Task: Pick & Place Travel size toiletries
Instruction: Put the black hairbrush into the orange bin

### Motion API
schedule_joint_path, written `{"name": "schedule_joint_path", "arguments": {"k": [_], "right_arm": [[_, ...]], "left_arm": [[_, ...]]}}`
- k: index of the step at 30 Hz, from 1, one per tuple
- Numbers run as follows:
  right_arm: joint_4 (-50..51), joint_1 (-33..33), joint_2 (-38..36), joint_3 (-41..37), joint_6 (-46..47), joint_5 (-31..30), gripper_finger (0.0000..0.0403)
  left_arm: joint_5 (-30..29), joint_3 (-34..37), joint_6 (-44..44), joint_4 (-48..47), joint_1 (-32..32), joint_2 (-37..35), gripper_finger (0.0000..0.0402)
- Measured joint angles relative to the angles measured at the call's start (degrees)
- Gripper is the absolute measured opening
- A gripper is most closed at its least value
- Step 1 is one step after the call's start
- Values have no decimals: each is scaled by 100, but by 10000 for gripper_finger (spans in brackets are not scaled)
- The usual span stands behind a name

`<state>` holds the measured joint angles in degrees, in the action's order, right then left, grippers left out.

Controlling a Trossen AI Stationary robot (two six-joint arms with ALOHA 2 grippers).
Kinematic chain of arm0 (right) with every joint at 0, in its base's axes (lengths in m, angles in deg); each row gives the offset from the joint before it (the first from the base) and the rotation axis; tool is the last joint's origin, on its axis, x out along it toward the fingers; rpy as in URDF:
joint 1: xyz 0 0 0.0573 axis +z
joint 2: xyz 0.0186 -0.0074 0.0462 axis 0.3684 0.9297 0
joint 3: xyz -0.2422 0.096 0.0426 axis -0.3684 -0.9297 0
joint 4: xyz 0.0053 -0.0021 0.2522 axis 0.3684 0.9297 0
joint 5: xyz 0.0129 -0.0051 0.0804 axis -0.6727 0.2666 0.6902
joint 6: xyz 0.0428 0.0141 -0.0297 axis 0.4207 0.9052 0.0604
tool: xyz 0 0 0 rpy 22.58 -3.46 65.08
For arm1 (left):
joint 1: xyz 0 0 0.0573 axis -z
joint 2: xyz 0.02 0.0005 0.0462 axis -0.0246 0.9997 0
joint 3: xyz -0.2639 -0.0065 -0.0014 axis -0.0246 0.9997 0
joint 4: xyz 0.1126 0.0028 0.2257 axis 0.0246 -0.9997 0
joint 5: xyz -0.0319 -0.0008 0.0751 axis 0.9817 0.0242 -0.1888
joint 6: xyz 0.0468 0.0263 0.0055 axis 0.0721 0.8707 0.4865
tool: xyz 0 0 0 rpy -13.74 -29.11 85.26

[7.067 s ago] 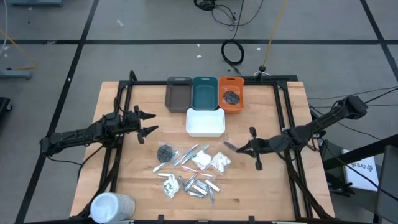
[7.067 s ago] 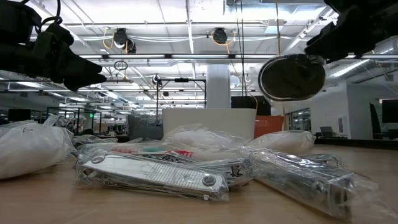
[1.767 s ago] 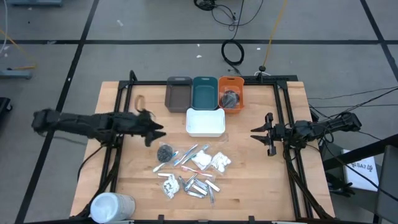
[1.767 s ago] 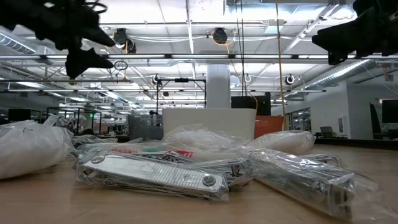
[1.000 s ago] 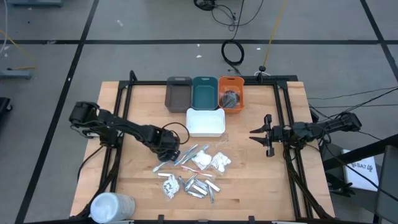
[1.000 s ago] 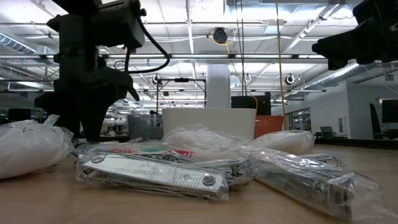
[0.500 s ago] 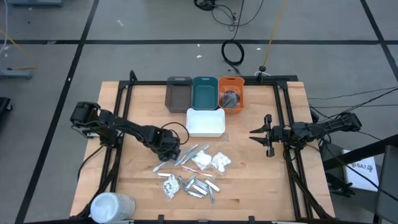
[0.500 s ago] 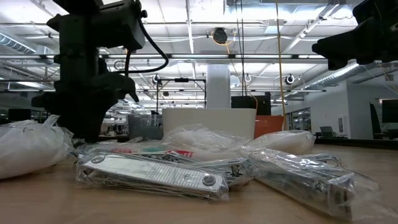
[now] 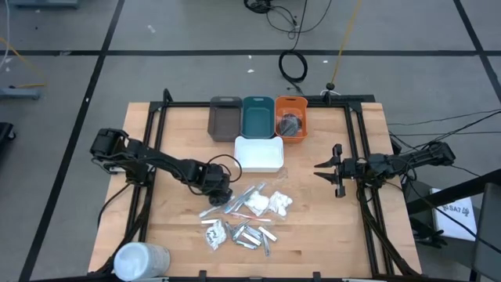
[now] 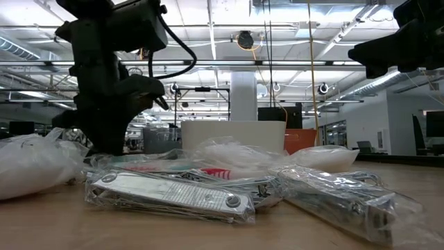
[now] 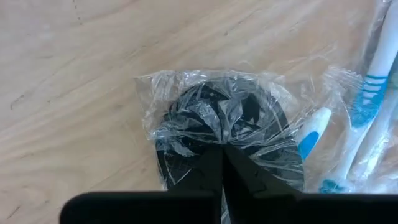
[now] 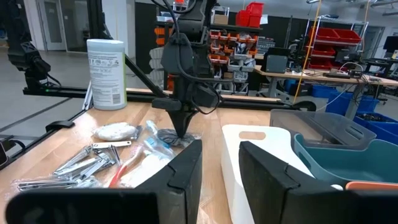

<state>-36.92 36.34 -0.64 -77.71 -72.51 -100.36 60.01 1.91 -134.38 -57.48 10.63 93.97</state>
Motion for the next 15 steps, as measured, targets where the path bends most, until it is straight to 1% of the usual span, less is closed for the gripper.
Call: {"name": "schedule_joint_path", "arguments": {"k": [3,7,9,15], "right_arm": [[1,0,0,0,2,-1,95],[1,0,0,0,2,-1,95],[-1,0,0,0,2,-1,95],[-1,0,0,0,106,-1,95]], "left_arm": [[-126,-48,189,-27,25,0,1],[-156,-306,691,-146,30,33,0],[-206,-569,981,-278,30,32,0],[-501,-1537,1720,-1098,30,22,0]]}}
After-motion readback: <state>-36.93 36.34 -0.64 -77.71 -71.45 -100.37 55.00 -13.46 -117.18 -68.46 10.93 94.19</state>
